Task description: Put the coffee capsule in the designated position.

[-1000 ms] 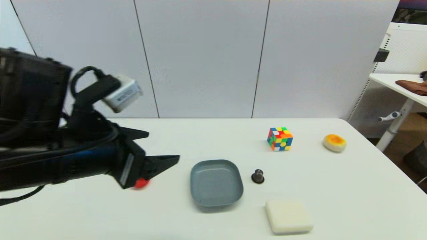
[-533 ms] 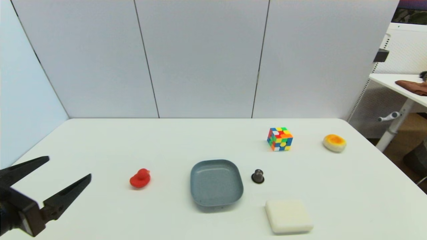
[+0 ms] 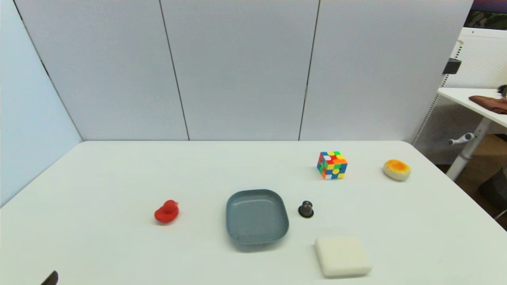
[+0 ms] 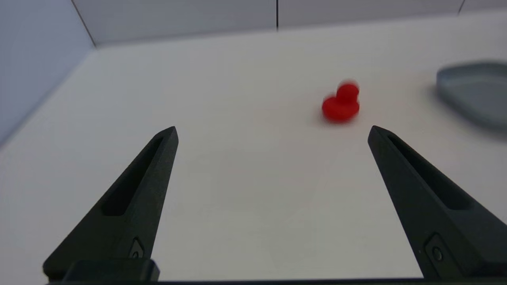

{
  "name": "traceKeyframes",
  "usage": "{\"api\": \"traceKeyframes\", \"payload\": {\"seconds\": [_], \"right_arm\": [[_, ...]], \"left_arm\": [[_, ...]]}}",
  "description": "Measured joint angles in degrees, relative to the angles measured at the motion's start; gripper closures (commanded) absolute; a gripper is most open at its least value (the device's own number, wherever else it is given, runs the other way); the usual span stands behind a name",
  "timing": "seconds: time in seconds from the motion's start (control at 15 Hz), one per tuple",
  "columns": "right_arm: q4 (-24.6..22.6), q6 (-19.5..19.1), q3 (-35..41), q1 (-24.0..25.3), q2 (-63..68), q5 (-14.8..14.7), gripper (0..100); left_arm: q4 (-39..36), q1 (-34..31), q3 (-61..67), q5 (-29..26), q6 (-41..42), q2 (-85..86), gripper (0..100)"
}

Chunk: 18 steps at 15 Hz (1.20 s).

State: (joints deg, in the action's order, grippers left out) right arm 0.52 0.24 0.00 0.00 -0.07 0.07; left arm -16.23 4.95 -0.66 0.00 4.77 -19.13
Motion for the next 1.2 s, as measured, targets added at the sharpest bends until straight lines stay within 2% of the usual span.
{"api": "traceKeyframes", "payload": {"seconds": [0.07, 0.27, 0.6, 0.87, 1.2], "right_arm": [[0.00, 0.00, 0.00, 0.00, 0.00, 0.00, 0], [0.02, 0.02, 0.00, 0.00, 0.00, 0.00, 0], [0.00, 0.00, 0.00, 0.00, 0.00, 0.00, 0], [0.02, 0.00, 0.00, 0.00, 0.00, 0.00, 0], [0.00, 0.02, 0.00, 0.00, 0.00, -0.02, 0]], "left_arm": [[3.63, -0.41, 0.35, -0.49, 0.29, 1.30, 0], [5.97, -3.08, 0.09, -1.21, 0.72, 5.77, 0], [16.02, -4.05, 0.44, -1.23, -0.33, 16.92, 0], [16.12, -4.16, 0.52, -0.10, -5.23, 18.92, 0], [16.07, -4.18, 0.55, 0.00, -5.36, 19.20, 0]]}}
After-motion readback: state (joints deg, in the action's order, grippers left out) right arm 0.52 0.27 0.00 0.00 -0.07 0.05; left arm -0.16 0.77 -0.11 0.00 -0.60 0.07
